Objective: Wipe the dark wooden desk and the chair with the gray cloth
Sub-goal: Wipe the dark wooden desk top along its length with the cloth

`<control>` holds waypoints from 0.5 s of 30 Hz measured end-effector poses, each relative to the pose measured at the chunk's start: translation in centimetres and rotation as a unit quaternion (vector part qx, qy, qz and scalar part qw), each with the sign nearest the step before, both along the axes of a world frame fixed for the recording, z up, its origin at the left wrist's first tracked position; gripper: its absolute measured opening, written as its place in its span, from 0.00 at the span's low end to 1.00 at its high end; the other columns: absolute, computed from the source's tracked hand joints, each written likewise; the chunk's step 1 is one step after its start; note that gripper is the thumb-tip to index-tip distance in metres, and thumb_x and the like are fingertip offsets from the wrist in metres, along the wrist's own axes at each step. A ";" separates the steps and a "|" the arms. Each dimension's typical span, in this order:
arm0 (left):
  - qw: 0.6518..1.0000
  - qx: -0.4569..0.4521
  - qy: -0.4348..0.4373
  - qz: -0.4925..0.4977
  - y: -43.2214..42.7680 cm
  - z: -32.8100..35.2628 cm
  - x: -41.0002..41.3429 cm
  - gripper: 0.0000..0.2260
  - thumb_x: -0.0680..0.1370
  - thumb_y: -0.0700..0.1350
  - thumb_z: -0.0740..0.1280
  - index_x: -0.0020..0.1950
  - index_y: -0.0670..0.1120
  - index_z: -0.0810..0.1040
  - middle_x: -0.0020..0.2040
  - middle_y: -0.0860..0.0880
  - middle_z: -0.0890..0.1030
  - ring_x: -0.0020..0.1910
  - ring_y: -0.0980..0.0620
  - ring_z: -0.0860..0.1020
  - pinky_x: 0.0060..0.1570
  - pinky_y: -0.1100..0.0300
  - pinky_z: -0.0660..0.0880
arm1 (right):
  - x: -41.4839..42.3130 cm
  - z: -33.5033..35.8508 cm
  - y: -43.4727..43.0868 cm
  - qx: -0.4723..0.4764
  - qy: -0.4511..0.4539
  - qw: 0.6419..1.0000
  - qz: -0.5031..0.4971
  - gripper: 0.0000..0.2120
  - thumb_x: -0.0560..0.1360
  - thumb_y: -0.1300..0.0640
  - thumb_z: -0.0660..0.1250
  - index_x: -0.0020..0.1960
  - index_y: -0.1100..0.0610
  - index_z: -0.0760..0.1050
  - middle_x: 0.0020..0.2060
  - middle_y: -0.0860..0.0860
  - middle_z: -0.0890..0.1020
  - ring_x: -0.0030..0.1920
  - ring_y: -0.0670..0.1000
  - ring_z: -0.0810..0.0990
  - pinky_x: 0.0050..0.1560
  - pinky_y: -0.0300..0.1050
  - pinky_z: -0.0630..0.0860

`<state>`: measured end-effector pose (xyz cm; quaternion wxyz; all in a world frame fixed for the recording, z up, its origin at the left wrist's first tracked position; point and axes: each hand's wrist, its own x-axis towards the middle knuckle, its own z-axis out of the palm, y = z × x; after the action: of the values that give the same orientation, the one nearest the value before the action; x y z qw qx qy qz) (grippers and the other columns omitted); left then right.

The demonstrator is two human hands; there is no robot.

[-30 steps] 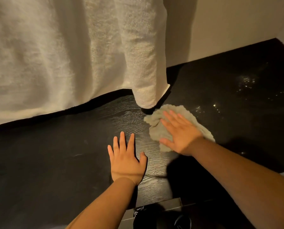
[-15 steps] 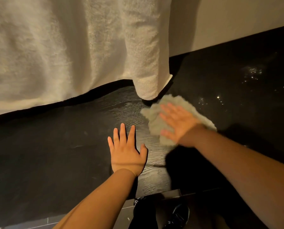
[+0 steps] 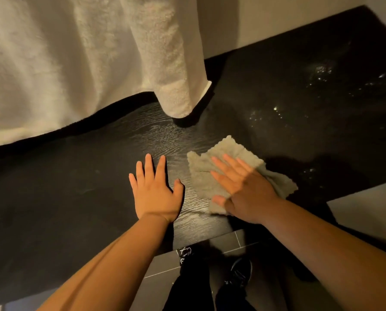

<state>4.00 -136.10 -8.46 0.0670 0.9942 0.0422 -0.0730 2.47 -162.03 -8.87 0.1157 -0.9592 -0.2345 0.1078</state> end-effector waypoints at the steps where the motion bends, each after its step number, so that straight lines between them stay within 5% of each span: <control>1: 1.000 -0.001 -0.003 -0.001 0.0 0.0 -0.1 0.34 0.80 0.63 0.54 0.85 0.55 0.55 0.86 0.46 0.51 0.85 0.40 0.47 0.82 0.37 0.46 | 1.1 0.0 -0.5 -0.002 -0.019 1.000 -0.014 0.36 0.83 0.32 0.49 0.81 0.54 0.67 0.85 0.52 0.55 0.84 0.55 0.51 0.81 0.62 0.58; 4: 1.000 -0.007 -0.014 0.003 -0.2 0.2 0.0 0.34 0.80 0.63 0.53 0.85 0.54 0.56 0.86 0.46 0.52 0.85 0.40 0.48 0.82 0.37 0.47 | 4.2 0.8 -1.5 -0.067 0.027 0.992 -0.104 0.41 0.81 0.29 0.32 0.86 0.50 0.49 0.84 0.51 0.38 0.84 0.53 0.35 0.83 0.56 0.41; 7: 1.000 -0.006 -0.012 0.007 -0.3 0.1 -0.1 0.34 0.80 0.63 0.53 0.85 0.54 0.56 0.86 0.46 0.52 0.85 0.40 0.49 0.82 0.38 0.47 | 2.7 1.1 -0.5 -0.096 0.060 0.983 -0.143 0.39 0.81 0.30 0.29 0.84 0.51 0.38 0.81 0.52 0.29 0.81 0.54 0.26 0.82 0.56 0.35; 9: 1.000 -0.010 -0.016 0.007 -0.2 0.2 -0.2 0.34 0.80 0.63 0.54 0.85 0.54 0.57 0.86 0.45 0.53 0.84 0.40 0.49 0.82 0.37 0.48 | -1.6 1.0 0.4 -0.103 0.063 0.987 -0.105 0.39 0.81 0.30 0.31 0.85 0.52 0.40 0.82 0.55 0.29 0.81 0.56 0.28 0.82 0.57 0.37; 13: 1.000 -0.011 -0.021 0.007 -0.2 0.2 -0.1 0.32 0.81 0.62 0.56 0.85 0.54 0.57 0.86 0.45 0.54 0.84 0.40 0.50 0.82 0.37 0.48 | -6.9 0.7 -2.2 -0.071 0.033 0.996 -0.038 0.40 0.82 0.29 0.42 0.82 0.54 0.64 0.85 0.54 0.48 0.85 0.55 0.45 0.81 0.55 0.45; 15: 1.000 -0.011 -0.023 0.004 -0.2 0.2 -0.2 0.32 0.82 0.62 0.56 0.85 0.54 0.57 0.86 0.45 0.54 0.84 0.40 0.50 0.82 0.37 0.48 | -6.4 0.7 -5.1 -0.068 0.032 0.996 -0.046 0.39 0.81 0.30 0.44 0.82 0.53 0.63 0.85 0.52 0.47 0.85 0.53 0.44 0.82 0.55 0.47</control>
<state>3.78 -136.31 -8.28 0.0791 0.9946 0.0438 -0.0503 -3.94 -167.16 -8.16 0.0622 -0.9706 -0.1786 0.1489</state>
